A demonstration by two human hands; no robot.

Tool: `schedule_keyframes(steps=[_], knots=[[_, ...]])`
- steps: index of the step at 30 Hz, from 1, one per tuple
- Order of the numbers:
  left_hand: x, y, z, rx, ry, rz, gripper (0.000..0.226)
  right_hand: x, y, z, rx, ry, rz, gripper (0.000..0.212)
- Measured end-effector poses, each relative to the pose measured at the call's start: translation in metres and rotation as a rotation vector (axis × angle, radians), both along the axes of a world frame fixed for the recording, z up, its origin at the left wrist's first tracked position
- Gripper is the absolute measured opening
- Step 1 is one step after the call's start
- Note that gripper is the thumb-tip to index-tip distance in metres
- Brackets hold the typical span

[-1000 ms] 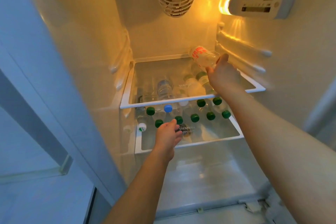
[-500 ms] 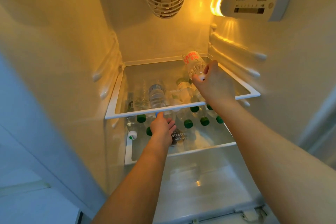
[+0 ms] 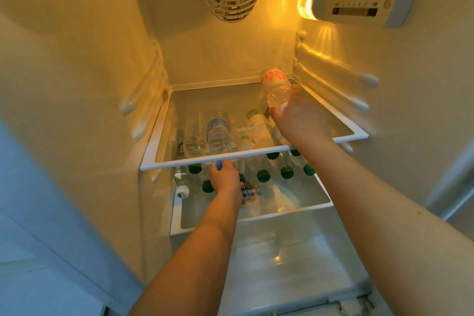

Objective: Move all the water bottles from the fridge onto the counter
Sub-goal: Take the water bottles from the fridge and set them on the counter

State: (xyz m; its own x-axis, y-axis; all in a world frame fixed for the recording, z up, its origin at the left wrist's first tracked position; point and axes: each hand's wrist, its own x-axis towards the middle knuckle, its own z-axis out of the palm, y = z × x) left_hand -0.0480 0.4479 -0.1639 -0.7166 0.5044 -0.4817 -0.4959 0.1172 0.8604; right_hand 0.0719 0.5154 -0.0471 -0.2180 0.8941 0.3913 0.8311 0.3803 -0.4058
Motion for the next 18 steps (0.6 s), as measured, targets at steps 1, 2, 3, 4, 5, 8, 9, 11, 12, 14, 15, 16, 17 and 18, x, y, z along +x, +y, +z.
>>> schedule_keyframes(steps=[1, 2, 3, 4, 5, 8, 9, 11, 12, 14, 15, 16, 17, 18], knots=[[0.0, -0.001, -0.001, 0.003, -0.004, 0.001, 0.044, 0.0, 0.0, -0.001, 0.01, -0.002, -0.001, 0.063], [0.001, -0.003, -0.002, 0.013, -0.004, 0.007, 0.043, 0.0, 0.0, -0.001, 0.018, -0.006, -0.002, 0.062], [0.002, -0.005, -0.003, 0.025, -0.002, 0.014, 0.043, 0.001, 0.0, -0.001, 0.02, -0.008, -0.005, 0.061], [0.004, -0.008, -0.003, 0.035, 0.0, 0.022, 0.042, 0.002, -0.001, -0.001, 0.016, 0.001, -0.006, 0.059], [0.007, -0.012, -0.004, 0.04, 0.002, 0.028, 0.041, 0.003, -0.002, 0.0, 0.007, 0.023, -0.005, 0.058], [0.015, -0.029, -0.01, 0.066, 0.012, 0.037, 0.031, 0.006, -0.011, 0.001, 0.025, 0.123, 0.014, 0.058], [0.017, -0.036, -0.013, 0.078, 0.018, 0.035, 0.026, 0.007, -0.014, 0.001, 0.049, 0.154, 0.02, 0.056], [0.022, -0.048, -0.019, 0.106, 0.018, 0.042, 0.021, 0.01, -0.021, 0.0, 0.079, 0.232, 0.029, 0.053], [0.024, -0.056, -0.019, 0.123, 0.017, 0.053, 0.019, 0.012, -0.028, -0.001, 0.084, 0.277, 0.032, 0.052], [0.028, -0.067, -0.016, 0.16, 0.01, 0.078, 0.016, 0.015, -0.041, -0.003, 0.084, 0.388, 0.037, 0.05], [0.03, -0.073, -0.013, 0.178, 0.0, 0.093, 0.016, 0.017, -0.049, -0.004, 0.085, 0.461, 0.04, 0.049], [0.032, -0.08, -0.009, 0.201, -0.014, 0.111, 0.017, 0.018, -0.059, -0.004, 0.076, 0.543, 0.041, 0.048], [0.035, -0.086, -0.004, 0.225, -0.032, 0.127, 0.017, 0.019, -0.066, -0.004, 0.066, 0.624, 0.032, 0.047], [0.037, -0.092, -0.001, 0.244, -0.046, 0.144, 0.018, 0.021, -0.074, -0.002, 0.056, 0.689, 0.02, 0.046]])
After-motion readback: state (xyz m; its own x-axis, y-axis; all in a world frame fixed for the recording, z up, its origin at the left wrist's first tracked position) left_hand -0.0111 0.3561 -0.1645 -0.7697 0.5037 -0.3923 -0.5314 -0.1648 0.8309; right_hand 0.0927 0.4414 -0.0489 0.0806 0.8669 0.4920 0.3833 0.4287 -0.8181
